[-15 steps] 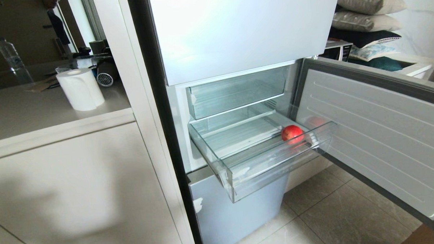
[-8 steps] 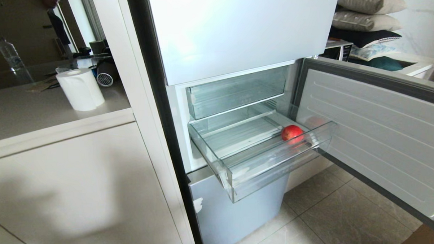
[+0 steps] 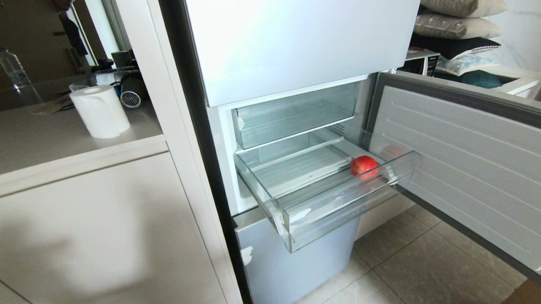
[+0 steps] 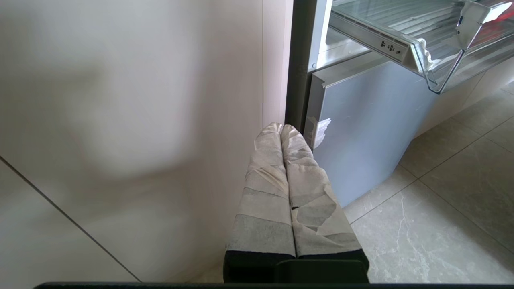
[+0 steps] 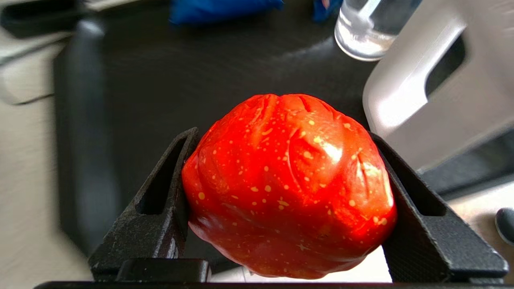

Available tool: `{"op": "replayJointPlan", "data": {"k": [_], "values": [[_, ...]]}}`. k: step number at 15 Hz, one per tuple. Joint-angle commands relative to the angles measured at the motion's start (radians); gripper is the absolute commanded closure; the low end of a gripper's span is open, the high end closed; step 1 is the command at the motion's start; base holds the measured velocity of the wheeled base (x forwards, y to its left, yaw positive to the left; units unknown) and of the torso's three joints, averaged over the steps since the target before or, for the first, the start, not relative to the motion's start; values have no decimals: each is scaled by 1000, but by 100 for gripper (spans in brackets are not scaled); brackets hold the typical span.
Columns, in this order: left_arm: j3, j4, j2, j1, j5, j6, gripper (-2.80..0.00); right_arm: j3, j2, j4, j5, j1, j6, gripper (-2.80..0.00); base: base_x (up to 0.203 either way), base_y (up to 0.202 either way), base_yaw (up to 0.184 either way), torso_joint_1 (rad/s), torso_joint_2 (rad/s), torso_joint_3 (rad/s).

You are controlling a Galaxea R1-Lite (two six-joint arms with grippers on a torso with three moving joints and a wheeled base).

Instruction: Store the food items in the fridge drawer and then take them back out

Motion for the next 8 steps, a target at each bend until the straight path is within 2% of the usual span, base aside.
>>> {"op": "replayJointPlan", "data": {"k": [1,8], "values": [[0,0,0,0,1,0,0,-79,161,-2,3,-12,0,0,0,0,0,0,0,0],[0,0,0,0,1,0,0,-187,302,-2,13,-8,-1,0,0,0,0,0,0,0]]}}
